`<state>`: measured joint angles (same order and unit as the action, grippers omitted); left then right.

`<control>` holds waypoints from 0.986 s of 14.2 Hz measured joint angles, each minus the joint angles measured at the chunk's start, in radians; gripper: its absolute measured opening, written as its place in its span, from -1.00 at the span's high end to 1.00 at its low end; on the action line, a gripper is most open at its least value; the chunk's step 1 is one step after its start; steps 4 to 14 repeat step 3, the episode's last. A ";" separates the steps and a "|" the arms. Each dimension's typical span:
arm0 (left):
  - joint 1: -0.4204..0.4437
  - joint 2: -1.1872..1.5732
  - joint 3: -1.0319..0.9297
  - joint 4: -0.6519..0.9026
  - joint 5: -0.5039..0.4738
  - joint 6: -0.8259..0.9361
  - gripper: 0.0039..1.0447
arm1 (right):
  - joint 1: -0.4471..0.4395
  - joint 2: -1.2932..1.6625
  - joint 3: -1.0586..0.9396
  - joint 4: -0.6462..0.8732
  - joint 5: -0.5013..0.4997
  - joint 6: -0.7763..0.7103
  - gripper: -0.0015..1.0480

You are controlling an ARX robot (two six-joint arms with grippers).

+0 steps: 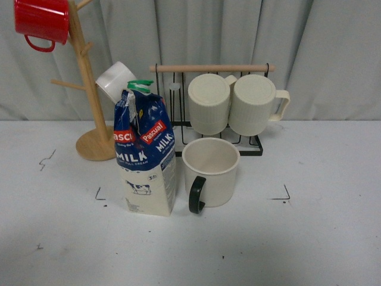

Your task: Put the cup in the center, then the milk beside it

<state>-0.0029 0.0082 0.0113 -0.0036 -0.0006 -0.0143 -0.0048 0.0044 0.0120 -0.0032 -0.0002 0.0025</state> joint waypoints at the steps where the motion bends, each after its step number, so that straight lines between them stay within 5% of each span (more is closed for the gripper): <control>1: 0.000 0.000 0.000 0.000 0.000 0.000 -0.88 | 0.000 0.000 0.000 0.000 0.000 0.000 -0.87; 14: 0.000 0.000 0.000 0.000 0.000 0.000 -0.88 | 0.000 0.000 0.000 0.000 0.000 0.000 -0.87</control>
